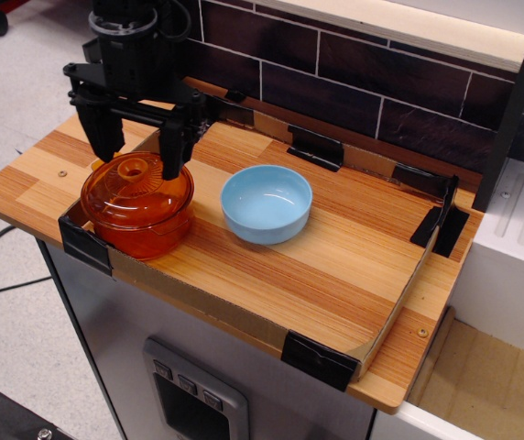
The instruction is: Take lid off pot
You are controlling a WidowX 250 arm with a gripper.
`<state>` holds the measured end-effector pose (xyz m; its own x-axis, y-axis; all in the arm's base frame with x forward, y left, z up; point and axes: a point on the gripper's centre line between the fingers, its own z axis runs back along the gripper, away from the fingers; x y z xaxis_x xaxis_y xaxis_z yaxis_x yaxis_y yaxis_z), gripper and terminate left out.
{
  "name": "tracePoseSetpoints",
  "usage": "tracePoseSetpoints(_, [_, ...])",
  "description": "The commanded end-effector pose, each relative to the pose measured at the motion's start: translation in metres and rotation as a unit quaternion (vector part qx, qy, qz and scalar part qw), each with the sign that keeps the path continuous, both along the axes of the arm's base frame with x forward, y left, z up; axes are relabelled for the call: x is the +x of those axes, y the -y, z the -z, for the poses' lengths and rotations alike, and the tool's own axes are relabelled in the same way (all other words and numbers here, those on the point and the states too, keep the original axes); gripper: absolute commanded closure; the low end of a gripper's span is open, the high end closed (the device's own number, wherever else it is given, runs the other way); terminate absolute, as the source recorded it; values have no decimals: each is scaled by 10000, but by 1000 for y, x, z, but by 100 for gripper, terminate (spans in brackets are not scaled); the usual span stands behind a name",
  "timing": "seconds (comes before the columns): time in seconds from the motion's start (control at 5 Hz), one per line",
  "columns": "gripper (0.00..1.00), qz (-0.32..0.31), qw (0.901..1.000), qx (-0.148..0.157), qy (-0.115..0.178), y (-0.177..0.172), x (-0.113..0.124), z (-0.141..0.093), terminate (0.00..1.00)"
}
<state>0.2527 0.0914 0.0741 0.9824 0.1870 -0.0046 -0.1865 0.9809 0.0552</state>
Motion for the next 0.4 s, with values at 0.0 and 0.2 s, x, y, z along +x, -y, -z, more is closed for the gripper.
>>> tracePoseSetpoints(0.0, [0, 109, 9997, 183, 153, -13, -4, 4, 0])
tracePoseSetpoints(0.2, [0, 84, 9995, 274, 122, -15, -2, 12, 0])
